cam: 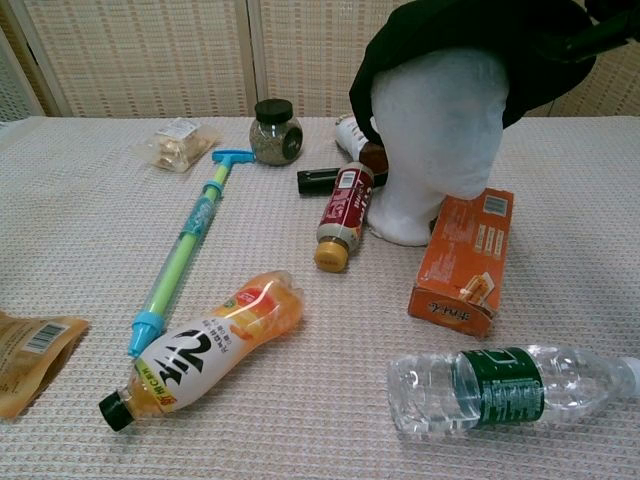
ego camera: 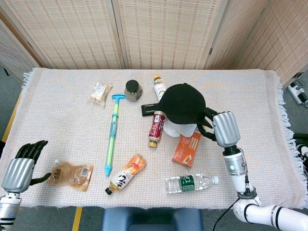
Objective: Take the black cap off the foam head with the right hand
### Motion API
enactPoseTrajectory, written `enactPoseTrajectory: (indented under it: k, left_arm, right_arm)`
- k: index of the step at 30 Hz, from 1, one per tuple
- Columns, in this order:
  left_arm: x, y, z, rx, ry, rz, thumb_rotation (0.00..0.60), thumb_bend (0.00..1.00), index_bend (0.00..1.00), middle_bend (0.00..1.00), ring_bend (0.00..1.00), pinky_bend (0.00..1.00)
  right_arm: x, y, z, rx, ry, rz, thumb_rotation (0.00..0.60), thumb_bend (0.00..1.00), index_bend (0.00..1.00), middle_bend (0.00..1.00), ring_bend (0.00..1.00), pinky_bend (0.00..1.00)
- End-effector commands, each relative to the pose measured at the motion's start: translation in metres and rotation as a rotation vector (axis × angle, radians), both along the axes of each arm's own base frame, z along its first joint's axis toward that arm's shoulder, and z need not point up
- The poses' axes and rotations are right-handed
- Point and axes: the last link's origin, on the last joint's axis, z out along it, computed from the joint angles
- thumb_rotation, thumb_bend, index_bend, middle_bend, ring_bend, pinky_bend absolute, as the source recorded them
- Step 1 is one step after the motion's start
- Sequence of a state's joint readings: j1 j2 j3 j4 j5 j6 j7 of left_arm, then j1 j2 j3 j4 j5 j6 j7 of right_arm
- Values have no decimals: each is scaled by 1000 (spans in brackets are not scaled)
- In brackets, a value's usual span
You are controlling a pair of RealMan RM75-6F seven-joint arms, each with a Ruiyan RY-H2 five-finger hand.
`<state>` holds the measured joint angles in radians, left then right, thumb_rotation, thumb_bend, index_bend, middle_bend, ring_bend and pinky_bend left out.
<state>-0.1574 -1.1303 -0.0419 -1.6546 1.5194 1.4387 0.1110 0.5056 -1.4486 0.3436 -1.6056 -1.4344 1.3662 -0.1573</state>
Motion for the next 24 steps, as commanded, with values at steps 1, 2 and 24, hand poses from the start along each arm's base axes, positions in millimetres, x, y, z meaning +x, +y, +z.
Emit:
enactPoseTrajectory:
  k: [1,2,24]
  left_arm:
    - [1,0,-1,-3,-1,-1,600,172,136,156,169,160]
    - [1,0,-1,-5,-1,-2,600,172,136,156,168,161]
    - [6,5,-8,-36,6,-11,600,172,125,150,158,158]
  right_arm:
    - [3,-8,6,-20,7,-3,600,717,772,696,979,1000]
    - [3,-10,8,-28,7,-5,600,719,773,696,979,1000]
    - [15,-105,42,-192,134,-81,600,776,794,704,986,1000]
